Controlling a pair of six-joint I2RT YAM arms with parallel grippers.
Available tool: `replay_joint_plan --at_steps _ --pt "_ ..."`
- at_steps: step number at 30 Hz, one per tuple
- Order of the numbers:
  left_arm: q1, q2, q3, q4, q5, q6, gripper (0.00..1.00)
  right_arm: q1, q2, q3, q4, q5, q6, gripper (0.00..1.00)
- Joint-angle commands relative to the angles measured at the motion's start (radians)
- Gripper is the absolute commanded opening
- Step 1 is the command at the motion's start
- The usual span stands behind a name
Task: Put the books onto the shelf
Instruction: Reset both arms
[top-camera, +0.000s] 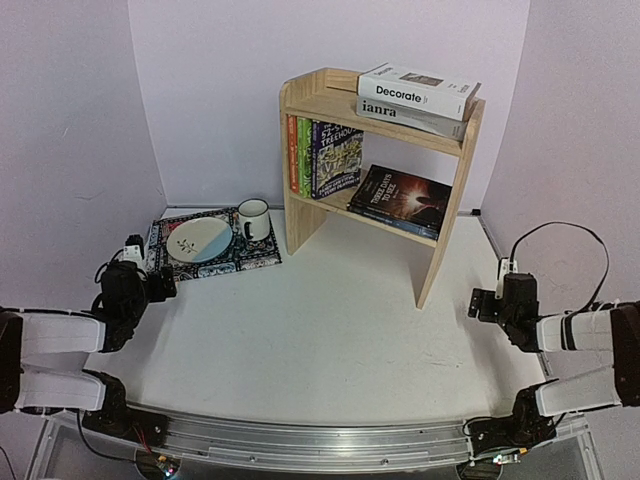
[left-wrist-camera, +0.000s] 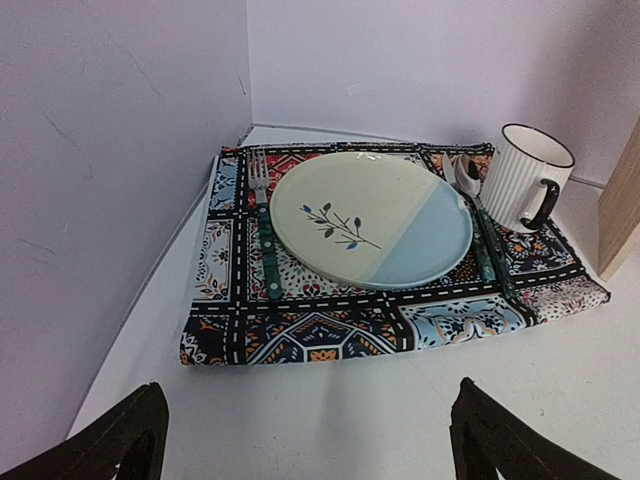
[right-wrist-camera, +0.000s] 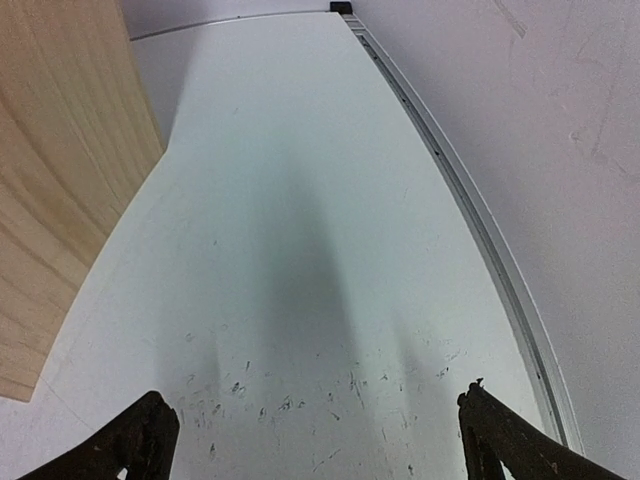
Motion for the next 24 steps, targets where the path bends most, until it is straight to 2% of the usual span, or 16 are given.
replay_joint_plan --at_steps 1,6,9,12,16,19,24 --pt "0.024 0.114 -0.014 0.304 -0.024 0.087 1.0 -0.047 0.081 -0.037 0.241 0.005 -0.006 0.98" --pt "0.074 0.265 -0.04 0.533 0.039 0.12 1.0 -0.049 0.2 -0.013 0.343 -0.05 -0.102 0.98" --pt "0.092 0.343 -0.015 0.553 0.058 0.145 1.0 -0.049 0.276 -0.001 0.418 -0.054 -0.115 0.98" --pt "0.099 0.377 -0.014 0.603 0.092 0.177 1.0 -0.05 0.36 0.008 0.493 -0.12 -0.124 0.98" --pt "0.114 0.468 0.011 0.644 0.172 0.214 1.0 -0.05 0.456 -0.046 0.682 -0.122 -0.125 0.98" --pt "0.12 0.511 0.023 0.658 0.198 0.223 1.0 -0.05 0.478 -0.039 0.704 -0.151 -0.131 0.98" --pt "0.178 0.58 0.061 0.656 0.228 0.17 1.0 -0.05 0.483 0.017 0.613 -0.137 -0.124 0.98"
